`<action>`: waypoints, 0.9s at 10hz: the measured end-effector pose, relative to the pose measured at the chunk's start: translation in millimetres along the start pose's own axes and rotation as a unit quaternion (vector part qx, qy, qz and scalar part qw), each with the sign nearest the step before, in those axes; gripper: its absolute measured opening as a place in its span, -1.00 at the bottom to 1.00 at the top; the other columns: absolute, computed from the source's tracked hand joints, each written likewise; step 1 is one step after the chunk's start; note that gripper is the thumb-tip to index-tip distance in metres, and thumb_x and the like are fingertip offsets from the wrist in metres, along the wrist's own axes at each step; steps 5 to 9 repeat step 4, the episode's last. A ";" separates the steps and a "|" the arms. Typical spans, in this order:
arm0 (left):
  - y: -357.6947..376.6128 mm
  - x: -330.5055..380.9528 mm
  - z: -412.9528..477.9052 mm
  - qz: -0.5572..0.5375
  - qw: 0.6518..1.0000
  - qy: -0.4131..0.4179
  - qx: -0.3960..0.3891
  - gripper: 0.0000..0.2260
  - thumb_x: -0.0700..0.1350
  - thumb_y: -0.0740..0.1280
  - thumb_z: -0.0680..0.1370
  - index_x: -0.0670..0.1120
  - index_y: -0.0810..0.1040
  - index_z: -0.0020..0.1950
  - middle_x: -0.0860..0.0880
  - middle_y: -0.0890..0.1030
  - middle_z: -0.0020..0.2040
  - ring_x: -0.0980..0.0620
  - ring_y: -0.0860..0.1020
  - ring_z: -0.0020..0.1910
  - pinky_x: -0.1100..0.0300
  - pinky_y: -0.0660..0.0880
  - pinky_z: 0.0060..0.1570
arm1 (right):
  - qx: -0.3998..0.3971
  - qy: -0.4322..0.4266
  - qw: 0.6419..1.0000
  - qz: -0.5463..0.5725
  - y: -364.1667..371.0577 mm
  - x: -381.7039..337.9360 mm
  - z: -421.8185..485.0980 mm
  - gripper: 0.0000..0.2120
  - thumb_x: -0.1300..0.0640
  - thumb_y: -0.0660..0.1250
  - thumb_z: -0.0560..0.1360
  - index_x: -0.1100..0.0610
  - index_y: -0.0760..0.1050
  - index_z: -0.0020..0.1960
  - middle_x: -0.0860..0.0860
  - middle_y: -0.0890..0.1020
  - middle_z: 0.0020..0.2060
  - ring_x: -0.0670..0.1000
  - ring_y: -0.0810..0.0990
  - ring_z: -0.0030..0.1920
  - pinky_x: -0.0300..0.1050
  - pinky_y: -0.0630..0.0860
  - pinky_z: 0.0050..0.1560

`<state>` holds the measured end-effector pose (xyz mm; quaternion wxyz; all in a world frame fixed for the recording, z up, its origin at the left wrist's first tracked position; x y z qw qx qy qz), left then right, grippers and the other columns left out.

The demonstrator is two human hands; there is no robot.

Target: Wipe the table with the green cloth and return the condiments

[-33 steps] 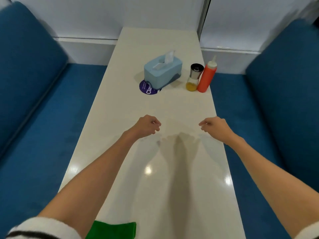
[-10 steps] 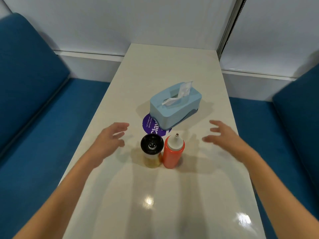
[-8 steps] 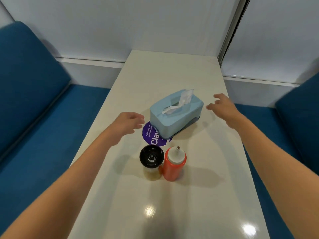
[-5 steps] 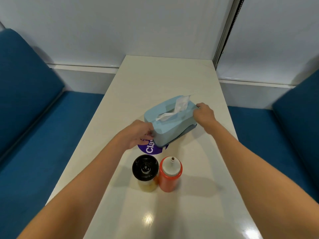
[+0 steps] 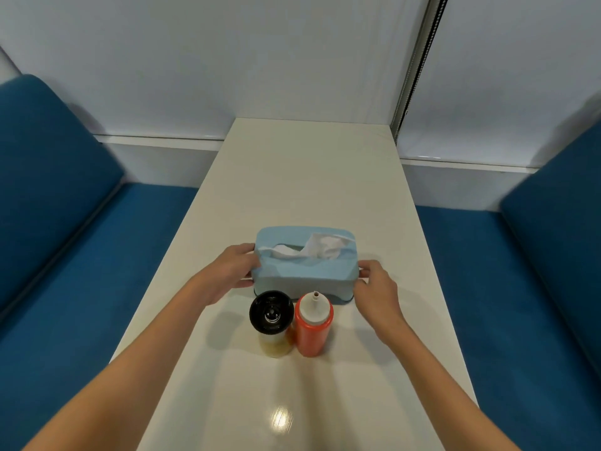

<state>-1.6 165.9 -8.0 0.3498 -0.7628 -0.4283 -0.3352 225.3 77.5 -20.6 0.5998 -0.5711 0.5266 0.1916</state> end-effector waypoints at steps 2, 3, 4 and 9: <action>-0.1 -10.0 -18.4 -0.001 1.000 0.006 0.014 -0.57 -0.35 0.15 0.53 0.03 0.42 0.31 -0.04 0.61 0.11 0.02 0.57 0.02 0.21 0.51 -0.05 | -0.013 0.005 1.000 -0.005 1.9 0.1 -18.7 -0.64 0.36 0.13 0.51 0.22 0.39 0.28 0.12 0.52 0.20 -0.01 0.43 0.04 -0.22 0.37 -0.04; -0.4 -15.1 -25.0 0.040 0.999 -0.010 0.032 -0.49 -0.29 0.19 0.55 -0.06 0.27 0.50 -0.11 0.45 0.38 -0.09 0.44 0.30 0.08 0.42 0.23 | -0.039 0.013 0.999 -0.032 -5.8 -3.7 -24.0 -0.59 0.32 0.17 0.52 0.23 0.30 0.37 0.15 0.47 0.25 0.05 0.46 0.11 -0.20 0.38 -0.01; -3.7 -8.5 -39.5 0.082 0.991 0.007 0.105 -0.47 -0.23 0.19 0.59 -0.07 0.16 0.55 -0.16 0.31 0.48 -0.12 0.32 0.43 0.05 0.30 0.32 | -0.020 -0.002 0.998 -0.055 -19.1 -14.3 -27.3 -0.52 0.32 0.18 0.52 0.21 0.22 0.43 0.20 0.39 0.33 0.15 0.40 0.31 -0.13 0.37 0.14; -3.7 -8.5 -39.5 0.082 0.991 0.007 0.105 -0.47 -0.23 0.19 0.59 -0.07 0.16 0.55 -0.16 0.31 0.48 -0.12 0.32 0.43 0.05 0.30 0.32 | -0.020 -0.002 0.998 -0.055 -19.1 -14.3 -27.3 -0.52 0.32 0.18 0.52 0.21 0.22 0.43 0.20 0.39 0.33 0.15 0.40 0.31 -0.13 0.37 0.14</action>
Point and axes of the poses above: each hand's wrist, its own z-axis towards the middle knuckle, its own y-axis out of the palm, x = y × z, the point moved 1 cm from there along z, towards the middle knuckle
